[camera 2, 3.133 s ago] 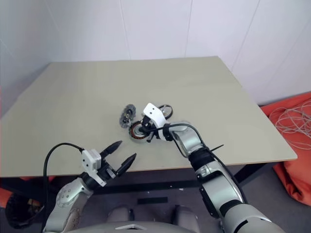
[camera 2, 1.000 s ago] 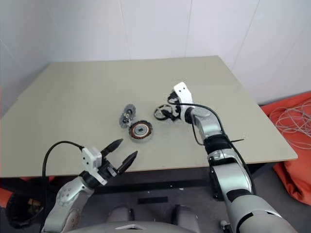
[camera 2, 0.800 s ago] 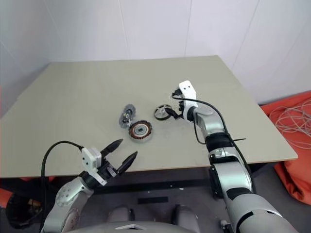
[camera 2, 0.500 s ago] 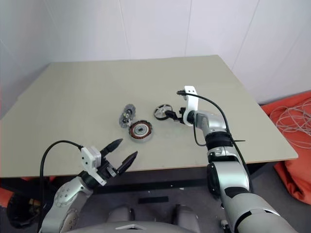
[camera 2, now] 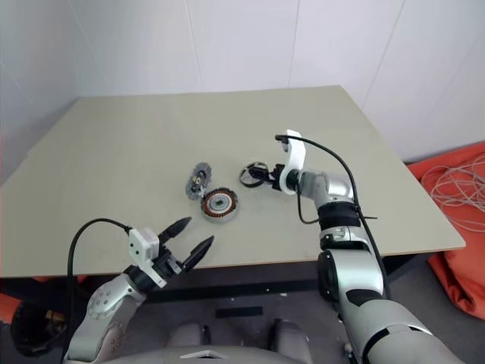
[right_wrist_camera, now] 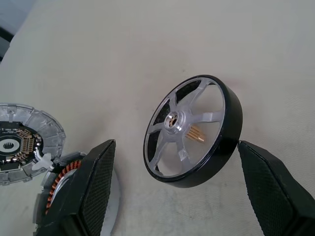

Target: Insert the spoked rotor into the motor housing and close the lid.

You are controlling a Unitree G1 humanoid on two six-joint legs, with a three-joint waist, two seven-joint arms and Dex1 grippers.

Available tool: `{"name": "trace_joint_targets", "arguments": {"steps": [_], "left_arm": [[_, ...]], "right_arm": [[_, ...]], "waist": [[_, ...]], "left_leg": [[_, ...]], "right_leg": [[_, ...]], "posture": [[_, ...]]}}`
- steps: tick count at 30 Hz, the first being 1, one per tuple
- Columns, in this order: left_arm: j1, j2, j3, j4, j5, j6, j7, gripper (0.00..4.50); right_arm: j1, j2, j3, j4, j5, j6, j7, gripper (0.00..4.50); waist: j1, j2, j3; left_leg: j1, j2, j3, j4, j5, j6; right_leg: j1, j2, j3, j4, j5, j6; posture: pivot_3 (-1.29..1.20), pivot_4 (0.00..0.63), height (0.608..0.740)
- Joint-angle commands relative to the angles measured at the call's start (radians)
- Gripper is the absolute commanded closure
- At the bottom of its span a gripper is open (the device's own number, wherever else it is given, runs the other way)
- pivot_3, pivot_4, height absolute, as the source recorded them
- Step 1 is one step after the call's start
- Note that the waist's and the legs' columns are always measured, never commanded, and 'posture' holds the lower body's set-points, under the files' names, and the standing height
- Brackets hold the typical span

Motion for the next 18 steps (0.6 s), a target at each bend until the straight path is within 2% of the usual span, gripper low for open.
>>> {"name": "trace_joint_targets", "arguments": {"steps": [1,18], "left_arm": [[-0.001,-0.001,0.009,-0.012,-0.001,-0.037,-0.009,0.00],[0.004,-0.003,0.000,-0.029,0.007,-0.042,0.008,0.00]], "right_arm": [[-0.016,0.003,-0.018,-0.045,0.028,0.003,-0.011,0.02],[0.010,0.005,-0.021,-0.039,0.023,-0.013,-0.051,0.02]], "waist": [[0.000,0.000,0.000],[0.000,0.000,0.000]], "left_leg": [[0.000,0.000,0.000,0.000,0.000,0.000],[0.000,0.000,0.000,0.000,0.000,0.000]], "right_leg": [[0.000,0.000,0.000,0.000,0.000,0.000],[0.000,0.000,0.000,0.000,0.000,0.000]], "posture": [[0.00,0.000,0.740],[0.00,0.000,0.740]]}}
